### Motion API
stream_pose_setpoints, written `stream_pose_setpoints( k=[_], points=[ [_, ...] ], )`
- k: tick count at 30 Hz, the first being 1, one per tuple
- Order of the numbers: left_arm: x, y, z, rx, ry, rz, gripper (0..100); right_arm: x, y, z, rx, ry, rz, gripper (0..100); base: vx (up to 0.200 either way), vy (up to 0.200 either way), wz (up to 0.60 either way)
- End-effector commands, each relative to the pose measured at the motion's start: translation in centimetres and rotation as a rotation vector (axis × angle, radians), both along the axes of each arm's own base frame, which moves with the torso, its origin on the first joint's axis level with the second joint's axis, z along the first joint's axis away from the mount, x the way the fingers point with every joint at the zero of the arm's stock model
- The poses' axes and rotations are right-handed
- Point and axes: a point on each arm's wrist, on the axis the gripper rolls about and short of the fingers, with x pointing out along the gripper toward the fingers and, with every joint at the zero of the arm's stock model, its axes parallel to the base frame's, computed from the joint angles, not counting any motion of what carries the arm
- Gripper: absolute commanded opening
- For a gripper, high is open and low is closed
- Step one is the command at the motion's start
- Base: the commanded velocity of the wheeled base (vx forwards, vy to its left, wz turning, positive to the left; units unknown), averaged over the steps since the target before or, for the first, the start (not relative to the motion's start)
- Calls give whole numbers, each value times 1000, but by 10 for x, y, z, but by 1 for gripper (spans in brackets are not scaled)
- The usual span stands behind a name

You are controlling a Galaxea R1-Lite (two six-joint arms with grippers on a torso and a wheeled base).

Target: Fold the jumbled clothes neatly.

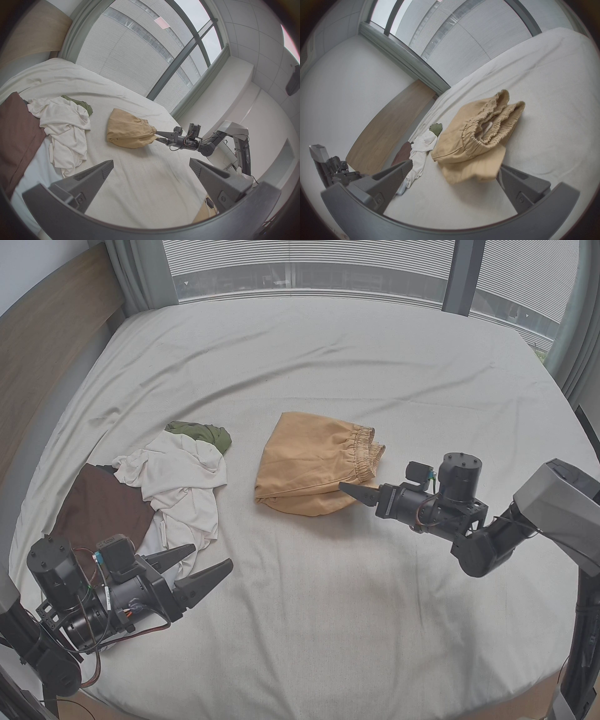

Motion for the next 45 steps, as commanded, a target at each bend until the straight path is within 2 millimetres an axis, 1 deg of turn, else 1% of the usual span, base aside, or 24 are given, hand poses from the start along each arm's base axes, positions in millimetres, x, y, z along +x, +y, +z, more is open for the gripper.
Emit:
stream_pose_setpoints(
  k=[1,3,4,5,6,12,15,19,21,23,24,25,27,29,32,33,34,35,36,39,40,41,43,45],
  points=[
    [-23,7,17,-23,-70,-67,100,-66,-24,31,18,-139,3,100,0,0,0],
    [-27,8,17,-22,-70,-73,100,-80,-30,34,10,-156,1,100,0,0,0],
    [-27,8,17,-22,-70,-73,100,-80,-30,34,10,-156,1,100,0,0,0],
    [-30,9,17,-20,-73,-80,100,-92,-36,35,-10,-172,-3,100,0,0,0],
    [-32,10,17,-16,-78,-88,100,-99,-39,36,-12,-177,-6,100,0,0,0],
    [-42,12,13,32,-109,-173,100,-127,-53,39,-2,-215,-17,100,0,0,0],
    [-44,13,13,46,-124,-172,100,-132,-59,40,-1,-226,-34,100,0,0,0],
    [-52,16,21,60,-193,-160,100,-138,-71,50,-11,-269,-69,100,0,0,0],
    [-54,18,24,62,-206,-112,100,-148,-78,52,-18,-276,-85,100,0,0,0],
    [-54,20,24,64,-205,-79,100,-154,-80,53,-18,-277,-85,100,0,0,0],
    [-54,23,25,71,-192,10,100,-163,-83,53,-20,-273,-86,100,0,0,0],
    [-55,25,25,76,-184,51,100,-168,-85,53,-24,-273,-87,100,0,0,0],
    [-61,28,28,78,-182,88,100,-177,-91,54,-38,-285,-100,100,0,0,0],
    [-66,30,30,79,-185,94,100,-182,-95,55,-43,-292,-111,100,0,0,0],
    [-82,35,33,86,-174,95,100,-194,-102,54,-48,-285,-132,100,0,0,0],
    [-82,35,33,86,-174,95,100,-194,-102,54,-48,-285,-132,100,0,0,0],
    [-97,40,30,106,-121,97,100,-203,-107,53,-51,-282,-145,100,0,0,0],
    [-101,41,28,112,-104,97,100,-206,-108,53,-51,-285,-150,100,0,0,0],
    [-111,45,25,125,-67,96,100,-212,-111,53,-51,-288,-159,100,0,0,0],
    [-129,52,21,130,-40,103,100,-223,-117,52,-54,-289,-181,100,0,0,0],
    [-130,52,21,129,-37,103,100,-224,-118,52,-55,-287,-184,100,0,0,0],
    [-143,56,18,126,-38,105,100,-233,-122,51,-54,-289,-195,100,0,0,0],
    [-153,60,16,121,-43,115,100,-238,-123,55,-49,-306,-200,100,0,0,0],
    [-154,60,16,122,-41,115,100,-239,-124,55,-48,-308,-202,100,0,0,0]
  ],
)
